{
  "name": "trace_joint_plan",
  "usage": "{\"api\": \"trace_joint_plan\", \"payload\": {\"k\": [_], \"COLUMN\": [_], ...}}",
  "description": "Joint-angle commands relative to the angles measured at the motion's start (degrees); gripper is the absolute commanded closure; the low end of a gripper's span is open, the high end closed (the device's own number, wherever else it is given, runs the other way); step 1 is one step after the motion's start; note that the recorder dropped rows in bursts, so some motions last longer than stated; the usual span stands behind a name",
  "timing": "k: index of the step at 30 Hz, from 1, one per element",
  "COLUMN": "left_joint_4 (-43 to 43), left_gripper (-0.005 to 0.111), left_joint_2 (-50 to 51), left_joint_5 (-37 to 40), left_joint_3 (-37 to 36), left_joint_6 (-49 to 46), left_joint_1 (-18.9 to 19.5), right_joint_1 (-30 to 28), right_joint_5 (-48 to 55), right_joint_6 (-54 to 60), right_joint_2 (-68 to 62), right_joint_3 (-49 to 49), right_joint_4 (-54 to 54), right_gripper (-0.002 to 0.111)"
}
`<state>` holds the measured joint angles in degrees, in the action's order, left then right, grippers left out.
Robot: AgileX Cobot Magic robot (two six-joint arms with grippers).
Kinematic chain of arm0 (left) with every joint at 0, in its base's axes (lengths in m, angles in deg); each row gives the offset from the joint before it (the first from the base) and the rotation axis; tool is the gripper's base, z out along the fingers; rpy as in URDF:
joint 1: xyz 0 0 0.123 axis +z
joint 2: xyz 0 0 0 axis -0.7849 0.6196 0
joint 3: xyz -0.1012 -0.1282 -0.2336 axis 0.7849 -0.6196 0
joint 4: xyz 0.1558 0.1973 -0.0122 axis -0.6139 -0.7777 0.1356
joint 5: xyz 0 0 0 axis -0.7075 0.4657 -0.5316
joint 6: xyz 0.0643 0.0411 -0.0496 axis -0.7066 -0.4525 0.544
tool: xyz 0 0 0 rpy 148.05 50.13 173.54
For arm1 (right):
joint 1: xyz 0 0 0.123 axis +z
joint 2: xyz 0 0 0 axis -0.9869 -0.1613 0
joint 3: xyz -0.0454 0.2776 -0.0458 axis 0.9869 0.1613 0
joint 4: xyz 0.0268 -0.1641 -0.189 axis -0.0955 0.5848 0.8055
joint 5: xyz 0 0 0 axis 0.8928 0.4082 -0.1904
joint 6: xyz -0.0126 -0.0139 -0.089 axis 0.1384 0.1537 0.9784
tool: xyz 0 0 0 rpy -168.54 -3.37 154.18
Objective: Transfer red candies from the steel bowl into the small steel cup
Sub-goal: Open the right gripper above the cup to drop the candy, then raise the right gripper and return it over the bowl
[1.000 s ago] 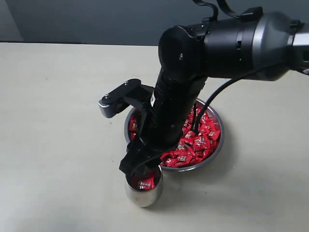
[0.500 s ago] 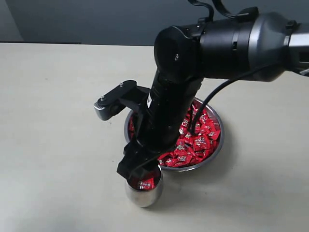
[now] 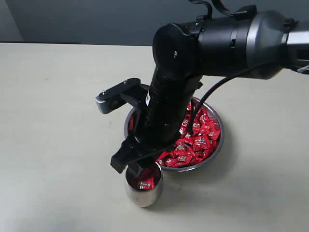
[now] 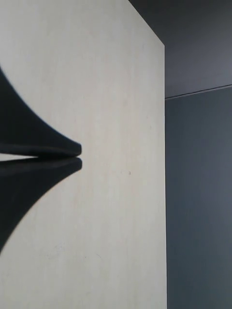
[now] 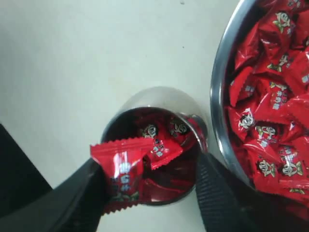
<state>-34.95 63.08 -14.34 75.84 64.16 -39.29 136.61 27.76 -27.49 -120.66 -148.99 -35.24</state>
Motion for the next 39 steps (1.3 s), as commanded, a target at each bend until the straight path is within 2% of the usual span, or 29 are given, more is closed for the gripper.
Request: {"api": "trace_joint_plan", "payload": {"k": [1,5,8,10,12,15,17,20,30,39], "left_joint_4": [-0.07,-0.07,-0.07,-0.07,-0.07,-0.07,-0.07,-0.07,-0.07,-0.07], "left_gripper": [0.106,0.106,0.106,0.106,0.106,0.106,0.106,0.106,0.106,0.106], "left_joint_2": [-0.26,-0.26,-0.26,-0.26,-0.26,-0.26,-0.26,-0.26,-0.26,-0.26], "left_joint_5": [-0.1,-0.1,-0.1,-0.1,-0.1,-0.1,-0.1,-0.1,-0.1,-0.1], "left_joint_3": [-0.22,-0.22,-0.22,-0.22,-0.22,-0.22,-0.22,-0.22,-0.22,-0.22], "left_joint_6": [0.15,0.15,0.15,0.15,0.15,0.15,0.15,0.15,0.15,0.15], "left_joint_1": [0.05,0.05,0.05,0.05,0.05,0.05,0.05,0.05,0.05,0.05], "right_joint_1": [0.13,0.13,0.13,0.13,0.13,0.13,0.13,0.26,0.16,0.16], "right_joint_5": [-1.56,-0.98,1.63,1.96,3.91,1.72,1.93,1.32,1.86,-3.67], "right_joint_6": [-1.51,-0.45,-4.12,-1.01,-4.09,2.37,-3.19,0.63,-0.44,-2.99], "right_joint_2": [0.65,0.61,0.21,0.06,0.21,0.32,0.05,-0.21,-0.11,-0.11], "right_joint_3": [-1.35,-1.12,-1.34,-1.24,-1.48,-0.98,-1.23,-1.23,-1.23,-1.23], "right_joint_4": [1.35,2.21,2.13,3.66,1.54,1.72,1.69,2.23,1.95,2.75], "right_gripper": [0.055,0.055,0.055,0.055,0.055,0.055,0.055,0.055,0.055,0.055]}}
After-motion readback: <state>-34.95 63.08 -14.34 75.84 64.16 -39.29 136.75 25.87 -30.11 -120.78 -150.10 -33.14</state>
